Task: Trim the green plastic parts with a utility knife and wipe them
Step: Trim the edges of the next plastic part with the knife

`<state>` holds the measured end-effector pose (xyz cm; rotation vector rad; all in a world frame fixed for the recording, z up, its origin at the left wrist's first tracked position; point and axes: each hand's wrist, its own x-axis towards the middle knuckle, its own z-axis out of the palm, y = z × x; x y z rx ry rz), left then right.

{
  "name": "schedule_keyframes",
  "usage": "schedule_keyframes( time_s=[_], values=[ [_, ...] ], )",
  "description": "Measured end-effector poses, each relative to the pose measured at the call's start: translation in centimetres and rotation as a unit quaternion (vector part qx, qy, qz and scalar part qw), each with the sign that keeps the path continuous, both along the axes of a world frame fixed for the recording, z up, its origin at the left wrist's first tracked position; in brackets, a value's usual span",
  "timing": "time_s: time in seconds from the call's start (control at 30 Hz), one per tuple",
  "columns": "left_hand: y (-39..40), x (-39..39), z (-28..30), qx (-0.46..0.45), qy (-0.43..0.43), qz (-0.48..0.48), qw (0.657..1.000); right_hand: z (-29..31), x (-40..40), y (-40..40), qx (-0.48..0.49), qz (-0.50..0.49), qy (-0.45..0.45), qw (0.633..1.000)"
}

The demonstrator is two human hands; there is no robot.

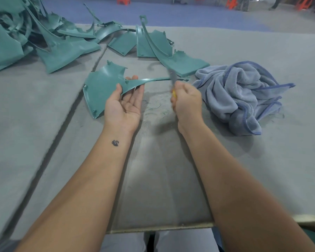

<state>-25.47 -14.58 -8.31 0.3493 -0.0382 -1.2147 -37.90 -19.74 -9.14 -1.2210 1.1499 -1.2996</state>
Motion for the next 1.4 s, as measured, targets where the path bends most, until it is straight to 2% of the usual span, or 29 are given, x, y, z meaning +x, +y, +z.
schedule_keyframes(
  time_s=[0.07, 0.1, 0.23, 0.4, 0.53, 0.6, 0.73, 1.2, 1.4],
  values=[
    [0.1, 0.2, 0.0, -0.015, 0.009, 0.005, 1.000, 0.2, -0.5, -0.5, 0.033, -0.048, -0.107, 0.993],
    [0.1, 0.3, 0.0, -0.021, 0.015, 0.007, 1.000, 0.2, -0.7, -0.7, 0.039, -0.058, -0.122, 0.990],
    [0.3, 0.2, 0.1, -0.027, 0.015, 0.006, 1.000, -0.4, -0.4, -0.6, 0.015, -0.042, -0.035, 0.998],
    [0.3, 0.4, 0.0, -0.036, 0.013, -0.001, 0.999, -0.4, -0.6, -0.8, 0.001, -0.022, -0.026, 0.999],
    [0.1, -0.3, 0.0, -0.012, -0.006, -0.009, 1.000, -0.6, 0.2, -0.1, -0.044, 0.015, 0.054, 0.997],
    [0.0, -0.3, 0.0, -0.017, 0.001, -0.007, 1.000, -0.6, 0.2, -0.1, -0.033, 0.002, 0.032, 0.999],
    [0.1, 0.1, 0.1, -0.035, 0.014, -0.005, 0.999, -0.5, -0.4, -0.8, 0.008, -0.066, -0.089, 0.994],
    [0.2, 1.0, 0.2, -0.058, 0.051, 0.023, 0.997, -1.0, -0.3, -1.0, -0.022, -0.049, -0.043, 0.998],
    [0.3, 1.2, 0.2, -0.060, 0.054, 0.024, 0.996, -0.6, -0.6, -0.8, -0.013, -0.024, -0.054, 0.998]
  ],
)
